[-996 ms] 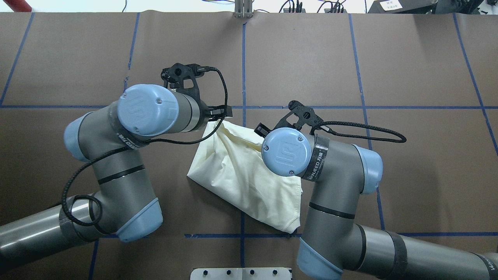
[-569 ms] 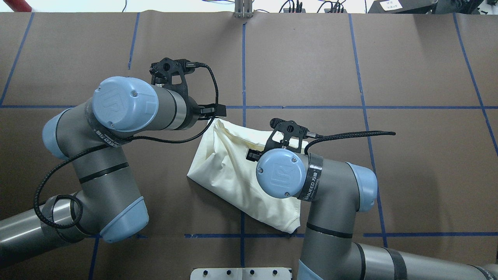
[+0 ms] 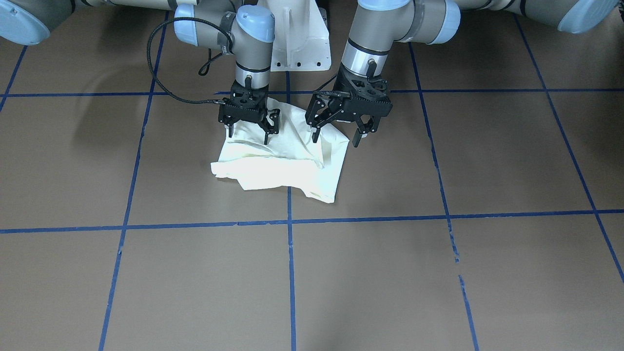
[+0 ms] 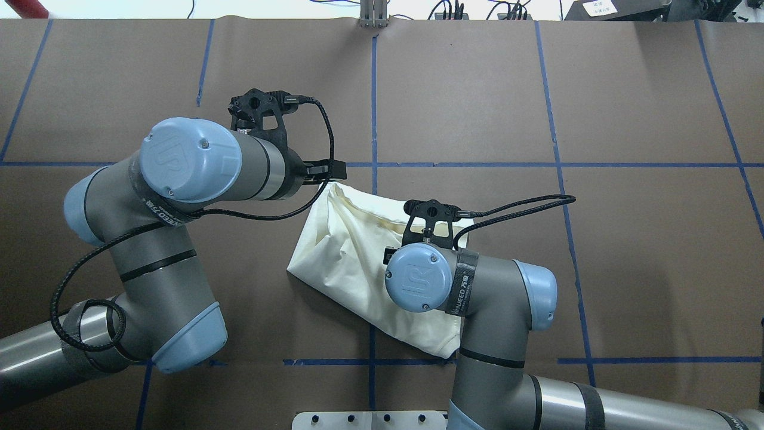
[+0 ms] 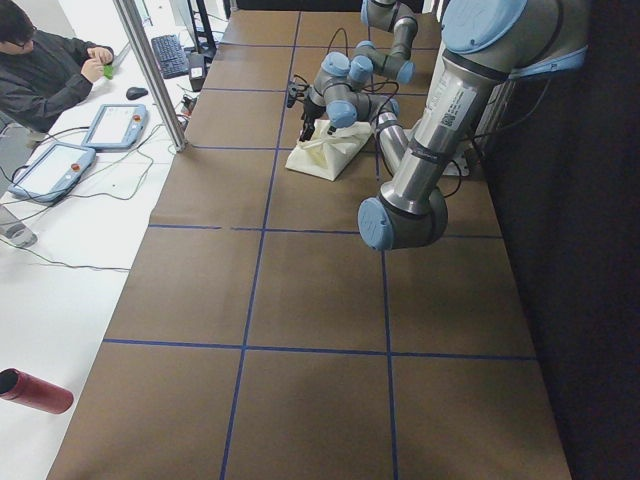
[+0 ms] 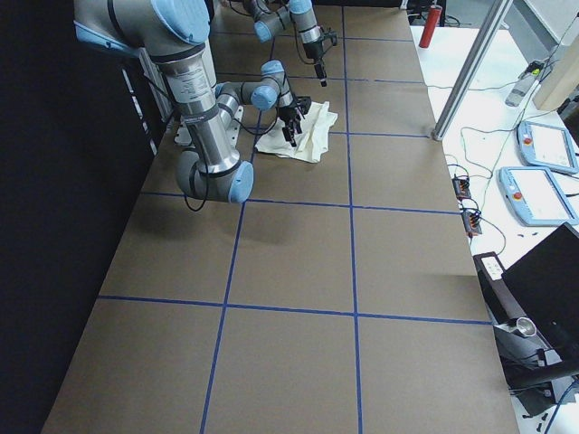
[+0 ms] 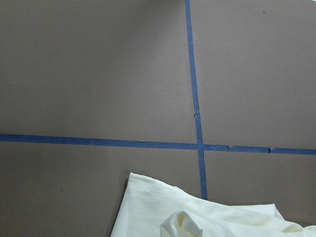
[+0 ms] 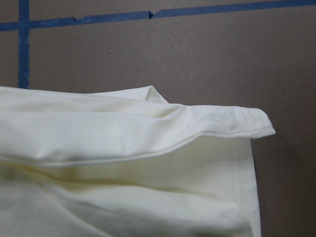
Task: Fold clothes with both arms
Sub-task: 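Lower the folded edge onto the shirt and open the right gripper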
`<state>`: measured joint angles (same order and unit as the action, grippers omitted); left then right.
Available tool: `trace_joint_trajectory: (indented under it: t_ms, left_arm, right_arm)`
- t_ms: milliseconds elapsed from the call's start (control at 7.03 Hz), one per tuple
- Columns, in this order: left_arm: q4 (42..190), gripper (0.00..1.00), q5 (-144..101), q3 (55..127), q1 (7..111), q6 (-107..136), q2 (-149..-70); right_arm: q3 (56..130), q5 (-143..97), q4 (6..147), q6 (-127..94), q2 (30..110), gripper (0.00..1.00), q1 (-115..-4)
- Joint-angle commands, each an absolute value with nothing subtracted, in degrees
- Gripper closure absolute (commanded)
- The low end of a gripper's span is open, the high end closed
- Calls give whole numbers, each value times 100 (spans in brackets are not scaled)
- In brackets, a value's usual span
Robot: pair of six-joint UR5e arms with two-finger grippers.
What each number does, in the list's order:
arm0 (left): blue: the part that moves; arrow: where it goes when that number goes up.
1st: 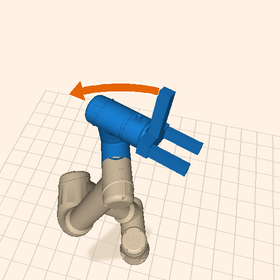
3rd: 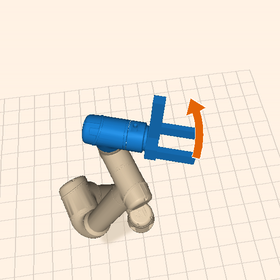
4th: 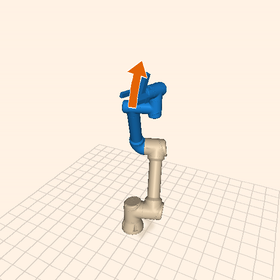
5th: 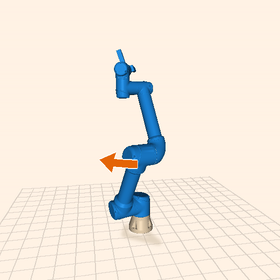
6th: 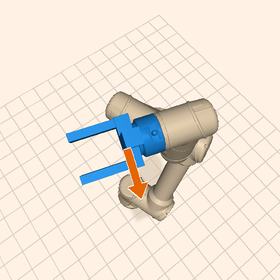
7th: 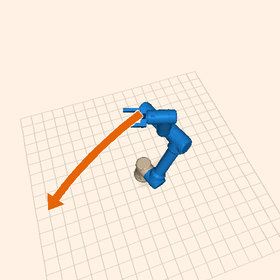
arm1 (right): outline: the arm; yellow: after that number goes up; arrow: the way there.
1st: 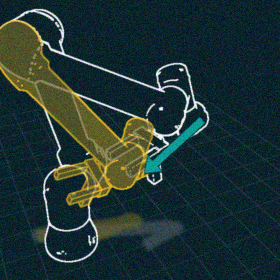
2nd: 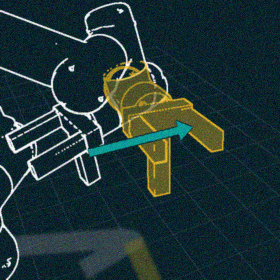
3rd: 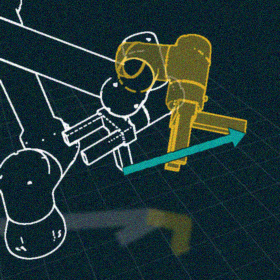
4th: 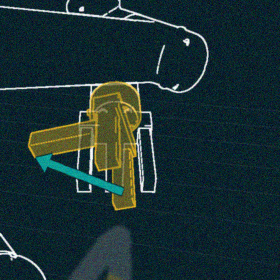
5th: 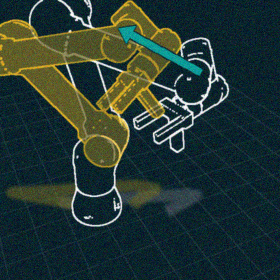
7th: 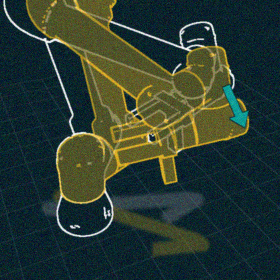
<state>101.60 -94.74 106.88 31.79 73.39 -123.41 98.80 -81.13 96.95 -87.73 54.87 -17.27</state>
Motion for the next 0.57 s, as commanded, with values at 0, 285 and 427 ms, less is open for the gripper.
trace_joint_trajectory:
  t_ms: [0, 285, 427]
  left_arm:
    - [10160, 0, -9475, 10688, 3182, 7339, -12340]
    - [10160, 0, -9475, 10679, 3182, 7339, -12340]
    - [10160, 0, -9475, 10679, 3173, 7348, -12340]
  right_arm:
    - [9695, -8104, 9694, -8570, 5484, 0, -1801]
    - [9571, -8182, 9685, -8151, 5397, 0, -2369]
    - [9432, -8374, 9677, -7921, 5362, 0, -2756]
